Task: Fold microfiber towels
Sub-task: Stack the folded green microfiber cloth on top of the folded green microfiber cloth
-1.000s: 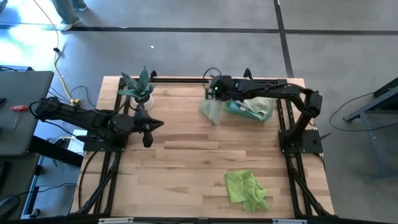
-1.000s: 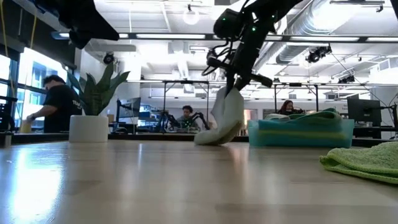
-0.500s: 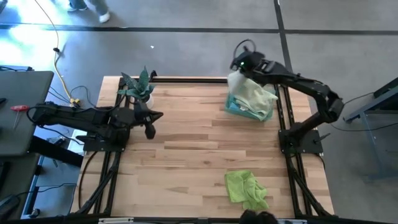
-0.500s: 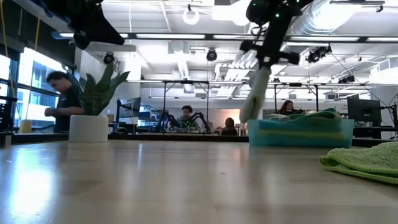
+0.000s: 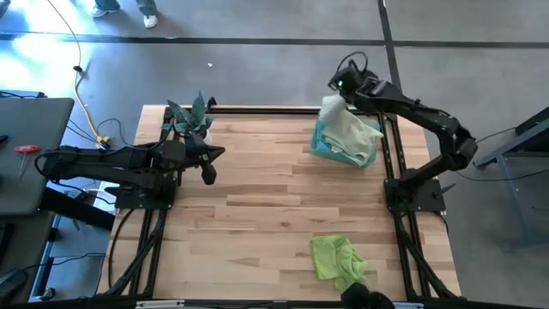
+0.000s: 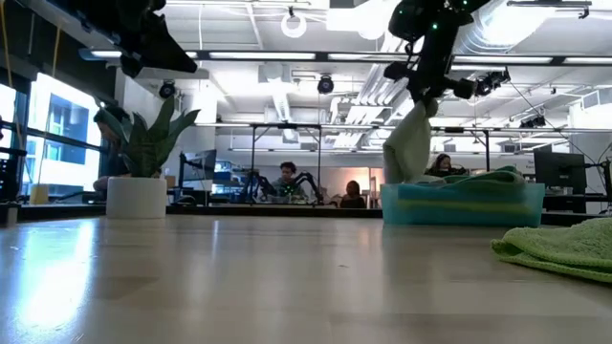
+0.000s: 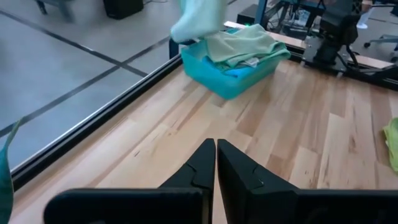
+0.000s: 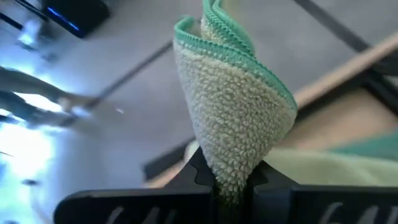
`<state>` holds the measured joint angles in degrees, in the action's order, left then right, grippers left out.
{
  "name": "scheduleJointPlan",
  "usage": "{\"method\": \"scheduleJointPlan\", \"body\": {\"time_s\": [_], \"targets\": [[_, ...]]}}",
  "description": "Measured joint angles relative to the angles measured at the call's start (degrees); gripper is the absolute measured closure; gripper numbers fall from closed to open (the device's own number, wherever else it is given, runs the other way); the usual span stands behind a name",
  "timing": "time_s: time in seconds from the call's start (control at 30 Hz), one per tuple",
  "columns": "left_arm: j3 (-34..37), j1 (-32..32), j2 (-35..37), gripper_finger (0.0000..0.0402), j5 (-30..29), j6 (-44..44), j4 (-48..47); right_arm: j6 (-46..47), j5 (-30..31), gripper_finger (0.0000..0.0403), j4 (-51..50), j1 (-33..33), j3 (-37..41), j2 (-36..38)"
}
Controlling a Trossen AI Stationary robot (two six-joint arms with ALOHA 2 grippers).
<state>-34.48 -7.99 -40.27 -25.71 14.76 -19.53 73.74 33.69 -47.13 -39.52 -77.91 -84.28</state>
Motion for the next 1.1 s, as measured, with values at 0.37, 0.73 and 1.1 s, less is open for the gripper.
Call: {"method": "scheduleJointPlan", "body": {"time_s": [0.37,0.73,1.1], "targets": [[0.0,-1.22,0.0,0.0394,1.75,-3.45,-0.02,7.24,0.65,0.0402,-20.65,7.99,0.0,-0.26],[0.0,-1.22,0.0,0.0394,4.11,-3.43,-0.07,14.24,-2.8,0.0402,-28.66,13.57,0.0,-4.36],[0.0,-1.2,0.0,0.0394,7.17,-2.91,-0.13,14.77,-3.02,0.0402,-24.6,13.3,0.0,-6.42]]}}
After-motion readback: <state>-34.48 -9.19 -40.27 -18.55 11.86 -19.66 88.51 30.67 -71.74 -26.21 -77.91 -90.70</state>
